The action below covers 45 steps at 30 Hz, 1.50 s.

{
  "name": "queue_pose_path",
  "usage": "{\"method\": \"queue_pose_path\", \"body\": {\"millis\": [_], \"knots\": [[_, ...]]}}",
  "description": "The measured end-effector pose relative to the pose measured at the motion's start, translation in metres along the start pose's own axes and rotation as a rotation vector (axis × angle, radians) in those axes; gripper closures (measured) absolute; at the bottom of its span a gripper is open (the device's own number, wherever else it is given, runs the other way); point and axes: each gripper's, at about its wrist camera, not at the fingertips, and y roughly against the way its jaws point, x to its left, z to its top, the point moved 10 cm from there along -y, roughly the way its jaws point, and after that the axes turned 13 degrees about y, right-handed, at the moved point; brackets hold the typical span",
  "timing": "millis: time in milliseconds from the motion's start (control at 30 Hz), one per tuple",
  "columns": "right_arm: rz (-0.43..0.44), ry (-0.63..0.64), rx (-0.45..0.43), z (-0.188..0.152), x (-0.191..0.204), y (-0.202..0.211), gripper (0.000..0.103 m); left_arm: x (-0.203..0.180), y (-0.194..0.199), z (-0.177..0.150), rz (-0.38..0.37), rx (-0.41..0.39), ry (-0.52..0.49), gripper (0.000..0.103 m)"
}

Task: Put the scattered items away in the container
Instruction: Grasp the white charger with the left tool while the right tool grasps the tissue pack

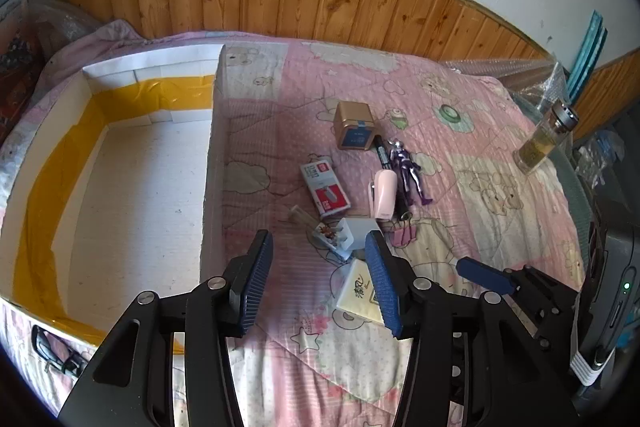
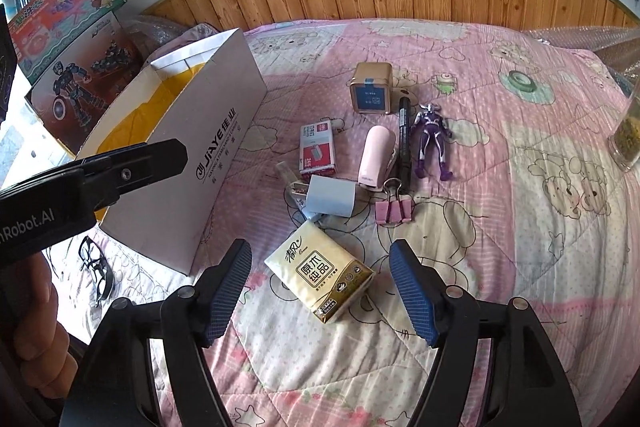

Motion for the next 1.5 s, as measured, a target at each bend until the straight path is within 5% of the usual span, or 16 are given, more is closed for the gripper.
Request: {"method": "queue_pose_path", "body": {"millis": [533,667,833,1100,1300,1400,1500], "knots": [[0.039,0.055,0.123,-0.027,0.004,-0.049,0.026,-0.001,-0.04,0.003,0.02,0.041,0.0,0.047],[0.028,0.078,0.125,-0.028,0.003,-0.053,0.026,-0.021,-0.039,0.005,0.003,0.011,-0.104,0.047],[0.053,0.095,0.147,-0.034,0.004,-0.062,0.026,-0.022,-0.069,-0.007,0.001,0.101,-0.137,0.047],[0.039,0.113,0.172,-0.044,-0.011,-0.054,0.039,-0.02,-0.111,-0.025,0.047,0.153,-0.157,0.047],[-0.04,0.063,0.181,-0.054,-0.054,-0.04,0.04,-0.034,-0.129,-0.045,-0.041,0.226,-0.134,0.047],[-0.07,0.023,0.185,-0.056,-0.079,-0.038,0.04,-0.063,-0.115,-0.062,-0.211,0.327,-0.17,0.047],[-0.081,-0.019,0.181,-0.061,-0.094,-0.031,0.04,-0.061,-0.103,-0.05,-0.148,0.232,-0.232,0.047]]}}
